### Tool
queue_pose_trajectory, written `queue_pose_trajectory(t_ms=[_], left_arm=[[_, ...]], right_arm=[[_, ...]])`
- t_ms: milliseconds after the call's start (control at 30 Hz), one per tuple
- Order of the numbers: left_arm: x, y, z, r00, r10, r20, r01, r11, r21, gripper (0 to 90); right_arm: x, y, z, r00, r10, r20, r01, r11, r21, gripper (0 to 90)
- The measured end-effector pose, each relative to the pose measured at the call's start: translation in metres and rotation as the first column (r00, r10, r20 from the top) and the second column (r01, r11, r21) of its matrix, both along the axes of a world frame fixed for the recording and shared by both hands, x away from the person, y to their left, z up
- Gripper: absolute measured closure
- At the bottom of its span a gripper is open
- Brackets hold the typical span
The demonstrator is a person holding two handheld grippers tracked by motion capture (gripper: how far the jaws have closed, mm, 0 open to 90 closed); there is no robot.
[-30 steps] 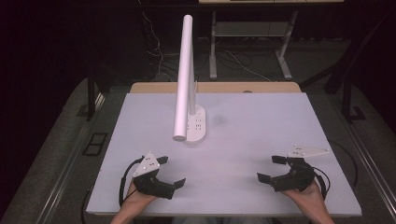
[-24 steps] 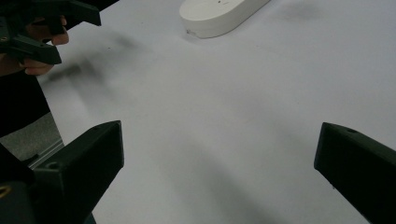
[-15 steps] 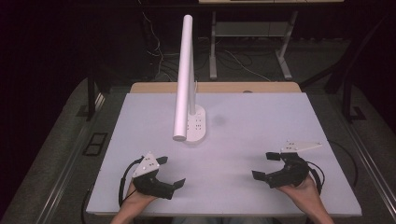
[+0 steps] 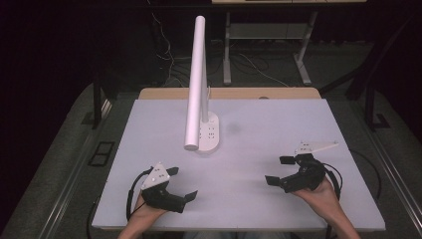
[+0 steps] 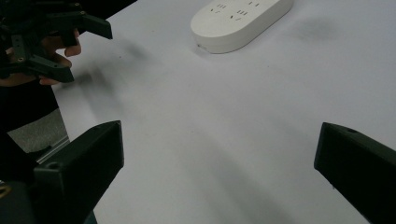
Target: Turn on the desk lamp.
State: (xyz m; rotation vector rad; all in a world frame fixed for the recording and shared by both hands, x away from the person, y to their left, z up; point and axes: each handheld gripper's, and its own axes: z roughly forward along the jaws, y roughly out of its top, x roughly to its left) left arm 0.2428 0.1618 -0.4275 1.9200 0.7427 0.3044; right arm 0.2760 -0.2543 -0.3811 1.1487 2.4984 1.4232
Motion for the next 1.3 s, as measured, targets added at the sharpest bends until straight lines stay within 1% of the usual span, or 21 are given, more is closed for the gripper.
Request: queue_pose_trajectory(t_ms=[67,100,167,333,433,567,700,800,967,1133,1300], left_arm=[[0.000,0.000,0.000,1.0000,0.000,-0.001,0.000,1.0000,0.000,0.0],[0.000,0.000,0.000,1.0000,-0.001,0.003,0.001,1.0000,0.002,0.0],[0.000,0.000,0.000,1.0000,0.000,0.002,0.000,1.0000,0.001,0.0],[0.000,0.000,0.000,1.0000,0.001,-0.002,-0.001,1.0000,0.001,0.0],[0.000,0.000,0.000,1.0000,0.001,-0.002,-0.001,1.0000,0.002,0.0],[0.000,0.000,0.000,1.0000,0.000,-0.001,0.000,1.0000,0.002,0.0],[0.000,0.000,0.000,1.0000,0.004,-0.003,-0.004,1.0000,-0.003,0.0],[0.001,0.000,0.000,1.0000,0.003,-0.003,-0.003,1.0000,-0.003,0.0],[0.000,0.000,-0.001,1.0000,0.004,-0.005,-0.004,1.0000,-0.004,0.0],[0.001,0.000,-0.001,1.0000,0.002,-0.007,-0.002,1.0000,-0.003,0.0],[0.001,0.000,-0.001,1.0000,0.002,-0.005,-0.002,1.0000,-0.006,0.0]], right_arm=[[0.002,0.001,0.002,1.0000,0.001,-0.006,-0.001,1.000,-0.001,0.9],[0.004,0.002,0.002,1.0000,0.003,0.000,-0.003,1.000,-0.001,0.9],[0.006,0.003,0.003,1.0000,0.004,-0.006,-0.004,1.000,0.001,0.9],[0.012,0.005,0.006,0.9999,0.013,0.001,-0.013,1.000,0.005,0.9],[0.016,0.007,0.008,0.9999,0.016,-0.004,-0.016,1.000,0.003,0.9],[0.023,0.009,0.009,0.9998,0.019,-0.002,-0.019,1.000,0.003,0.9],[0.029,0.011,0.011,0.9998,0.016,-0.012,-0.016,1.000,0.000,0.9],[0.034,0.012,0.012,0.9998,0.019,-0.007,-0.019,1.000,-0.005,0.9],[0.039,0.014,0.014,0.9998,0.019,-0.010,-0.019,1.000,-0.001,0.9],[0.048,0.019,0.016,0.9993,0.031,-0.022,-0.031,1.000,0.001,0.9],[0.054,0.024,0.022,0.9991,0.039,-0.018,-0.039,0.999,-0.006,0.9]])
